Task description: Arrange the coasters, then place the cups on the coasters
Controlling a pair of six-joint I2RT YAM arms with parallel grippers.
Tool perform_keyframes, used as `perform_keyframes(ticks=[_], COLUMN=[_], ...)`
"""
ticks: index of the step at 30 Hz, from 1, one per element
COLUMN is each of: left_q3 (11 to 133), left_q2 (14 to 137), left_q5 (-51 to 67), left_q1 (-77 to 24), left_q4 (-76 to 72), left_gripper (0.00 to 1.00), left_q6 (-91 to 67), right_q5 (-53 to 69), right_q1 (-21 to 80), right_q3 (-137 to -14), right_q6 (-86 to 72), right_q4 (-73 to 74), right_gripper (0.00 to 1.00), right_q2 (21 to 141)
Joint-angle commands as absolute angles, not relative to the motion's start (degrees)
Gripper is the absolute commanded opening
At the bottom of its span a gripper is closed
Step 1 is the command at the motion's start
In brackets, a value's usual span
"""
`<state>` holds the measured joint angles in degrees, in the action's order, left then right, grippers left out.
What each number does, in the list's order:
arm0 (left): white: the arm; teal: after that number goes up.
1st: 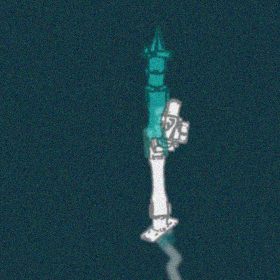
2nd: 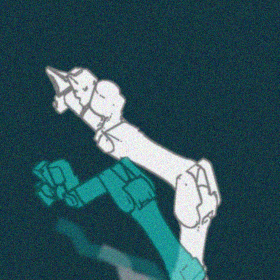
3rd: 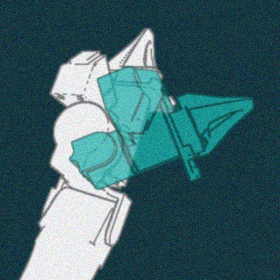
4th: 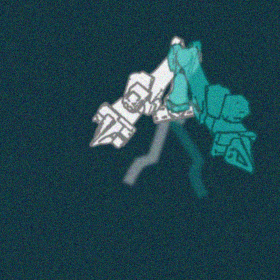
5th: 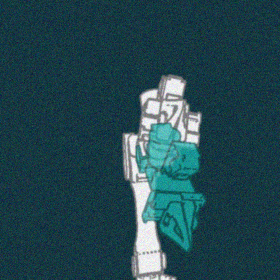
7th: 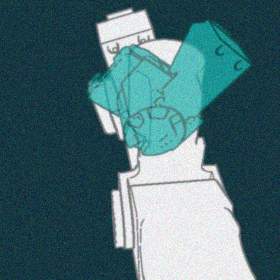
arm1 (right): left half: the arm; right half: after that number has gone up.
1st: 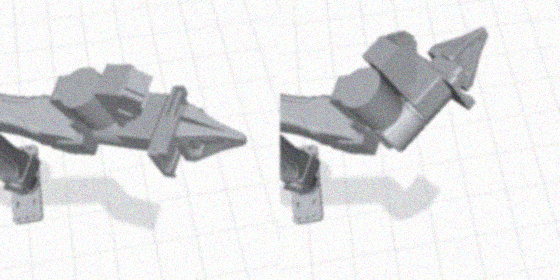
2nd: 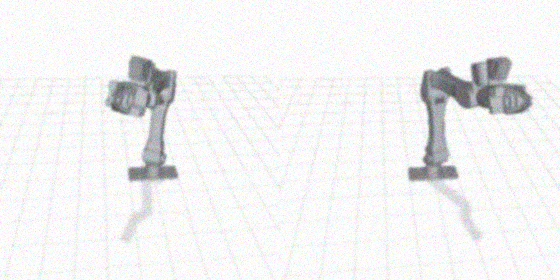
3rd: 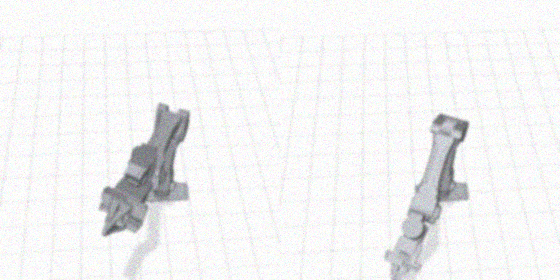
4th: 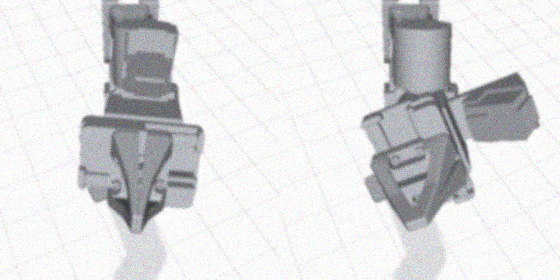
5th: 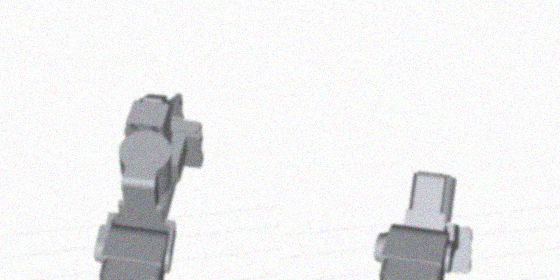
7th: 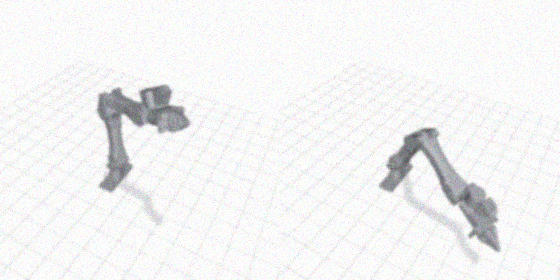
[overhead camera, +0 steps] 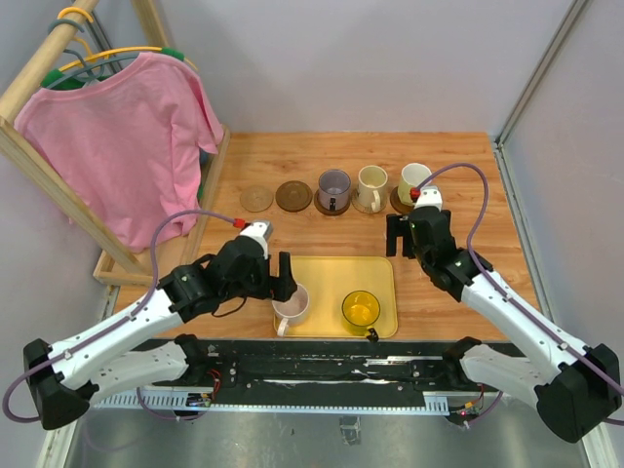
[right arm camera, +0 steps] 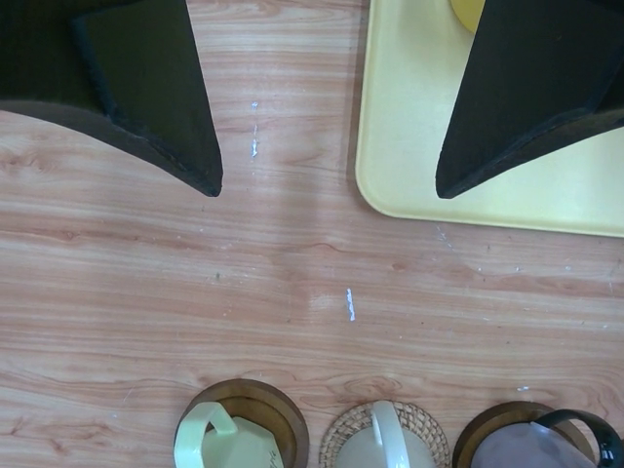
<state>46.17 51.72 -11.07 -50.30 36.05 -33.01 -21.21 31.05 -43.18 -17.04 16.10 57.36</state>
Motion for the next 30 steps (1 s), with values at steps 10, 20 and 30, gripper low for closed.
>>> perform_keyframes(ticks=[10, 20, 30], left_q3=[40.1, 33.7, 30.0], left_q2=[49.6, 51.8, 53.6], left_q5=[-11.4, -12.9, -13.2], left_q1=[-62.0, -63.0, -63.6], left_q4=[42.0, 36.3, 30.6], left_gripper=[1.0, 1.0, 0.96], left_q6=[-47.6, -48.5, -46.7], right_q5=[-22.8, -22.0, -21.9], right_q1=[29.5, 29.4, 29.4], right_q3=[-43.4, -43.1, -43.2], right_q6=[-18.4, -18.6, -18.4], right_q4=[14.4, 14.3, 14.2], right_gripper=[0.95, 0.95, 0.95], right_q2=[58.5, 58.7, 58.6])
